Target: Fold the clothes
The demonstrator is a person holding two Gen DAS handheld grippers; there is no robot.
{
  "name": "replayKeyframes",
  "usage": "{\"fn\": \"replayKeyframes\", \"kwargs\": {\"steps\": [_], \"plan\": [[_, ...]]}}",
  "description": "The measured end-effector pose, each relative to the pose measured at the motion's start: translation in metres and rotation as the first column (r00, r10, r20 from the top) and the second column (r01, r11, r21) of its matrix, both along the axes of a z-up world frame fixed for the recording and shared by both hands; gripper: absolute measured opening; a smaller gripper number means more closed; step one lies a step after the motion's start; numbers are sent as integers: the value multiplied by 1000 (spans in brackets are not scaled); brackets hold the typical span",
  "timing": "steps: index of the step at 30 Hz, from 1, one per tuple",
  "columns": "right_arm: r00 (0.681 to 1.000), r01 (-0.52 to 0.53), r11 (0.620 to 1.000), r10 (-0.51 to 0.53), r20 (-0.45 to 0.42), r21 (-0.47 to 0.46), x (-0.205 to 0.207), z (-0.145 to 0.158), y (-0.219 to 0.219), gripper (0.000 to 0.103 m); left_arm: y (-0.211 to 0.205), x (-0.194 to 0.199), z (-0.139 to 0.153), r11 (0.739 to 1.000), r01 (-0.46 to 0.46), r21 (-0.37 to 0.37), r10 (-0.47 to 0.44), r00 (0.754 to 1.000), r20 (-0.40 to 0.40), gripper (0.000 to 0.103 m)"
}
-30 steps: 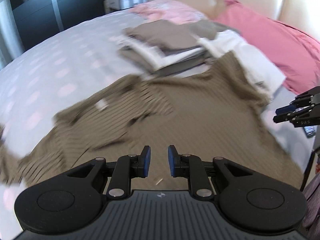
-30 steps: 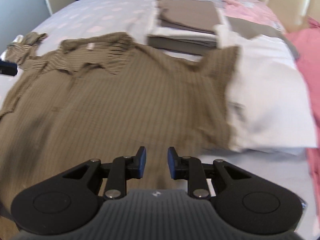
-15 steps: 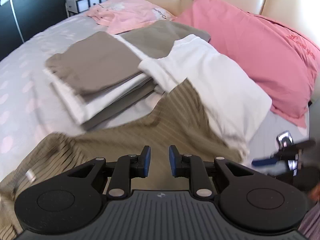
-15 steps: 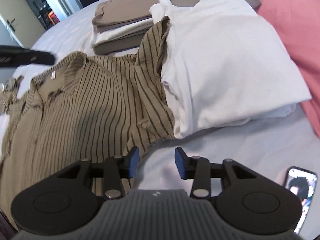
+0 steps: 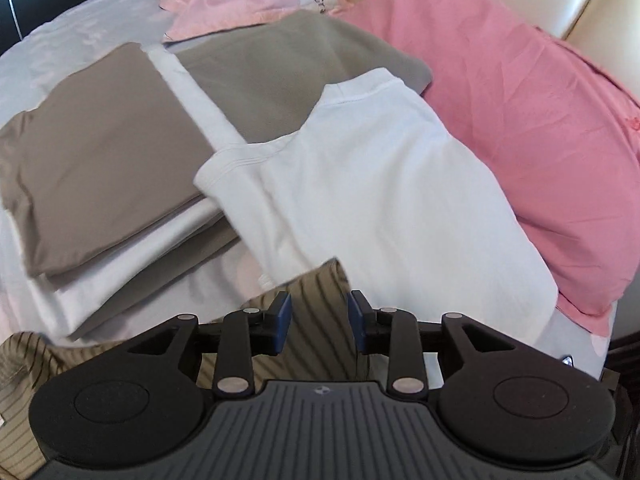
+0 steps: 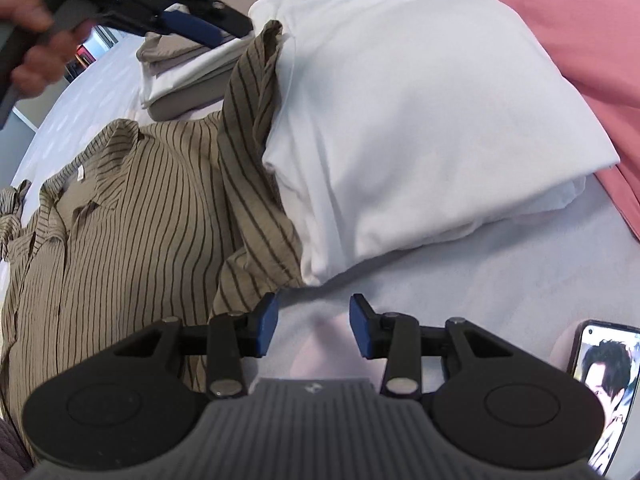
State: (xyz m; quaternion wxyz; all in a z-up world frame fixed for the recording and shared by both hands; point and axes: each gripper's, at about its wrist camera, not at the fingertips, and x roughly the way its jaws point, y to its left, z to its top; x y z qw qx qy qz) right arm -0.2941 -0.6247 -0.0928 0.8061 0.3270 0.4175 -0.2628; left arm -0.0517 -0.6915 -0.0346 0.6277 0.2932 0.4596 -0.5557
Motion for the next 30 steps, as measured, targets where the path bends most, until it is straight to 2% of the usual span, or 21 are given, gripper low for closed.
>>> {"fn": "replayKeyframes", "kwargs": {"steps": [4,8,11,14,17,19,23,30], "plan": [[1000,8,1000,-8,22,17,7,0,-2,43,-17,-3,-15,998,-10,66,9,1000,16,29],[1000,19,999,-19,22,36,20,-2,-4,44,-25,-5,-18,995,-9,99,7,1000,21,29],[999,49,994,-50,8,98,23,-10,-7,52,-31,-8,-17,991,1,137,-6,999,39,29],[994,102,978,-107,16,184,22,-19,-11,51,-36,-12,-17,986,13,165,-22,998,55,29],[991,127,975,-133,21,181,27,-22,-14,37,-38,-15,-16,986,40,161,-49,997,53,14],[991,127,979,-130,8,161,30,-23,-14,7,-36,-14,-14,988,49,144,-57,997,50,3],[996,83,986,-87,19,146,31,-21,-10,4,-28,0,-2,996,39,86,-40,999,3,1],[999,-43,999,43,17,5,39,3,14,4,6,48,19,998,-59,-22,57,993,-99,0]]}}
